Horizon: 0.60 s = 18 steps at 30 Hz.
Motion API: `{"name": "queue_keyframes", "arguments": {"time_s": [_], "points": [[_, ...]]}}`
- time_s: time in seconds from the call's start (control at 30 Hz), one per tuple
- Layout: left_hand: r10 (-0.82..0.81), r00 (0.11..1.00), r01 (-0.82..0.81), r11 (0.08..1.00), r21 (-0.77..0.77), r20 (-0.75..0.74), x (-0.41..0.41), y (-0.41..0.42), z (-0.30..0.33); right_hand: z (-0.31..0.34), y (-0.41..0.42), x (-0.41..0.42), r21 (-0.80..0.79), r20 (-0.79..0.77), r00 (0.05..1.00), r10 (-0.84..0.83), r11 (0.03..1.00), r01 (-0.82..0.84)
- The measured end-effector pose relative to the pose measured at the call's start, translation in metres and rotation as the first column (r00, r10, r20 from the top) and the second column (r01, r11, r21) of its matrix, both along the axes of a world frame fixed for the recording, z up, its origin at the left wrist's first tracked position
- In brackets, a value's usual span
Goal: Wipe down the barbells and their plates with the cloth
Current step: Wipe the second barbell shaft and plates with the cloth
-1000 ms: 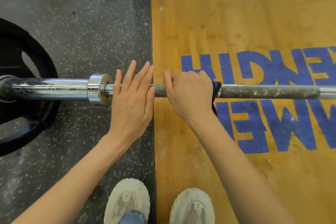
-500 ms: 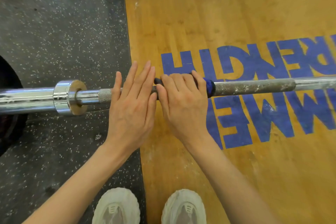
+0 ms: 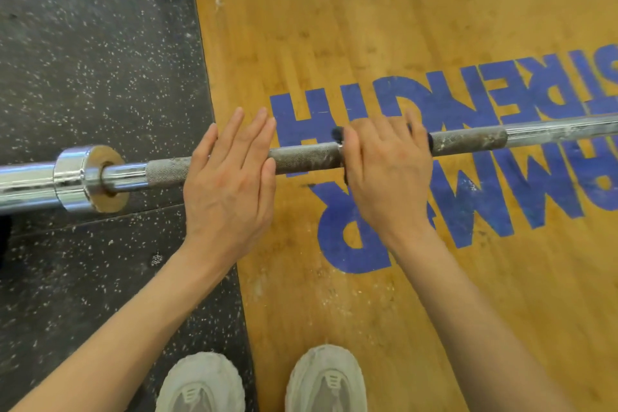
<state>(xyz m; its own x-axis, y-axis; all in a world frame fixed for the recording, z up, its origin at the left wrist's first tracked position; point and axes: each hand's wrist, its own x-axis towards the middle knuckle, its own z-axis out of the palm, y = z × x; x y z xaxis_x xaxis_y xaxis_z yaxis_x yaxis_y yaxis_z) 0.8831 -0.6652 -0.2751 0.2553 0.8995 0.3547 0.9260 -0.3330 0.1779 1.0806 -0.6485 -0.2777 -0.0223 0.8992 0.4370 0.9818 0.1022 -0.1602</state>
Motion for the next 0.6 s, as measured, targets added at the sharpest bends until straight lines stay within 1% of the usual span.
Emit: {"name": "queue_keyframes", "arguments": {"time_s": [0.07, 0.1, 0.13, 0.2, 0.23, 0.27, 0.3, 0.33, 0.37, 0.4, 0.43, 0.5, 0.53, 0.57, 0.6], "points": [[0.001, 1.0, -0.001, 1.0, 0.004, 0.015, 0.002, 0.004, -0.001, 0.001, -0.001, -0.014, -0.027, -0.044, 0.987, -0.156, 0.988, 0.155], [0.004, 1.0, -0.005, 1.0, 0.009, 0.021, 0.002, 0.006, -0.001, 0.0, 0.0, -0.031, -0.031, -0.068, 0.981, -0.179, 0.984, 0.177], [0.008, 1.0, -0.008, 1.0, 0.014, 0.025, 0.002, 0.009, -0.001, -0.001, 0.0, -0.046, -0.021, -0.099, 0.985, -0.144, 0.99, 0.143], [0.016, 0.999, -0.017, 1.0, 0.018, 0.032, 0.0, 0.015, -0.002, 0.0, -0.001, -0.05, -0.001, -0.143, 0.989, 0.03, 1.0, -0.03], [0.025, 0.999, -0.026, 0.999, 0.019, 0.035, -0.001, 0.018, -0.002, 0.001, 0.002, -0.037, -0.008, -0.122, 0.987, 0.102, 0.995, -0.103], [0.033, 0.999, -0.034, 0.999, 0.019, 0.038, -0.001, 0.021, -0.002, 0.001, 0.004, -0.019, -0.021, -0.103, 0.986, 0.128, 0.991, -0.131], [0.038, 0.998, -0.039, 0.999, 0.02, 0.04, 0.0, 0.024, -0.002, 0.0, 0.008, -0.004, -0.02, -0.102, 0.991, 0.084, 0.996, -0.086], [0.045, 0.998, -0.046, 0.999, 0.02, 0.045, 0.0, 0.028, -0.002, -0.001, 0.011, 0.003, -0.02, -0.124, 0.992, -0.009, 1.0, 0.007], [0.05, 0.997, -0.052, 0.998, 0.019, 0.052, 0.002, 0.031, -0.002, 0.0, 0.012, -0.002, -0.031, -0.161, 0.982, -0.099, 0.995, 0.095], [0.054, 0.997, -0.055, 0.998, 0.019, 0.062, 0.003, 0.035, -0.002, 0.0, 0.013, -0.019, -0.037, -0.192, 0.97, -0.148, 0.989, 0.143], [0.055, 0.996, -0.057, 0.998, 0.022, 0.074, 0.003, 0.039, -0.002, -0.002, 0.014, -0.038, -0.035, -0.21, 0.968, -0.139, 0.99, 0.134], [0.059, 0.994, -0.062, 0.997, 0.034, 0.091, 0.004, 0.045, -0.002, -0.006, 0.01, -0.061, -0.024, -0.215, 0.977, -0.005, 1.0, 0.0], [0.061, 0.994, -0.065, 0.997, 0.042, 0.092, 0.003, 0.048, -0.002, -0.005, 0.01, -0.058, -0.033, -0.197, 0.978, 0.068, 0.997, -0.076], [0.063, 0.994, -0.068, 0.996, 0.051, 0.093, 0.002, 0.051, -0.002, -0.005, 0.013, -0.046, -0.03, -0.173, 0.979, 0.105, 0.993, -0.111], [0.063, 0.993, -0.069, 0.996, 0.055, 0.097, 0.002, 0.055, -0.003, -0.007, 0.017, -0.03, -0.011, -0.155, 0.984, 0.09, 0.996, -0.093]]}}
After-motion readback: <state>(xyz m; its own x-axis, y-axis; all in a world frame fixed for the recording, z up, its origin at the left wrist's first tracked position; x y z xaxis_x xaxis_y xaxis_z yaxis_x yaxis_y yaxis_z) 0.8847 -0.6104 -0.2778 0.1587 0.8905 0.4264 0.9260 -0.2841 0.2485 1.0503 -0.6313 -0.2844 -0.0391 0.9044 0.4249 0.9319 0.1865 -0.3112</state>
